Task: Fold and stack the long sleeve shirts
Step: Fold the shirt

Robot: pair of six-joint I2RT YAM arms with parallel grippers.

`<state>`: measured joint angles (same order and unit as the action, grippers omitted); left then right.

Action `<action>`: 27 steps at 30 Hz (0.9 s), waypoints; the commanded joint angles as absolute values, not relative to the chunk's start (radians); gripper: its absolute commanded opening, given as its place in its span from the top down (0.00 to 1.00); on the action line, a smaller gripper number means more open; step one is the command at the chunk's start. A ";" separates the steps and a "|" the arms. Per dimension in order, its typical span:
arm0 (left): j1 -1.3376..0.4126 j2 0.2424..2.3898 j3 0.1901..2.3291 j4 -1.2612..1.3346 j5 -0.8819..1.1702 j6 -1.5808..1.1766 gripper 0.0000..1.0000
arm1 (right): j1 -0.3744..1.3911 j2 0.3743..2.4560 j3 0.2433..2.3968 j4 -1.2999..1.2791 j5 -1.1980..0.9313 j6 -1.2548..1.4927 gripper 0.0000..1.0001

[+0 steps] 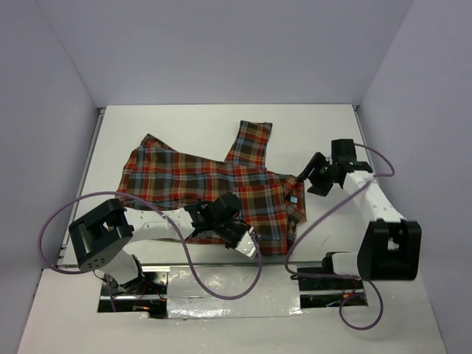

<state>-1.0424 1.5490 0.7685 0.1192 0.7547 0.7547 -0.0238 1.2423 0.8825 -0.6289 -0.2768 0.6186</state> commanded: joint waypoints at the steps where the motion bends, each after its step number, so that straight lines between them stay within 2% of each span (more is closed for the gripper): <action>1: -1.045 1.549 0.759 0.175 0.784 0.758 1.00 | -0.034 1.330 0.917 -0.508 -0.270 0.614 0.33; 8: -1.043 1.574 0.761 0.215 0.776 0.732 1.00 | -0.052 1.527 0.914 -0.315 -0.343 0.669 0.36; 14: -1.037 1.591 0.759 0.238 0.769 0.706 1.00 | -0.051 1.690 0.963 -0.288 -0.341 0.675 0.42; 17: -1.031 1.598 0.767 0.235 0.769 0.706 1.00 | -0.052 1.739 0.977 -0.252 -0.350 0.673 0.52; 20: -1.023 1.608 0.776 0.242 0.764 0.692 1.00 | -0.051 1.795 1.021 -0.210 -0.354 0.675 0.76; 21: -1.019 1.609 0.779 0.248 0.761 0.683 1.00 | -0.051 1.813 1.063 -0.207 -0.356 0.673 0.80; 23: -1.000 1.617 0.791 0.276 0.756 0.643 1.00 | -0.049 1.876 1.118 -0.215 -0.354 0.661 0.87; 27: -0.959 1.626 0.801 0.354 0.733 0.574 1.00 | -0.049 2.006 1.314 -0.264 -0.341 0.627 0.88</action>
<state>-0.9859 1.6199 0.7658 0.2569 0.7269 0.6392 -0.0463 1.9450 1.1862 -0.2840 -0.3672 0.6613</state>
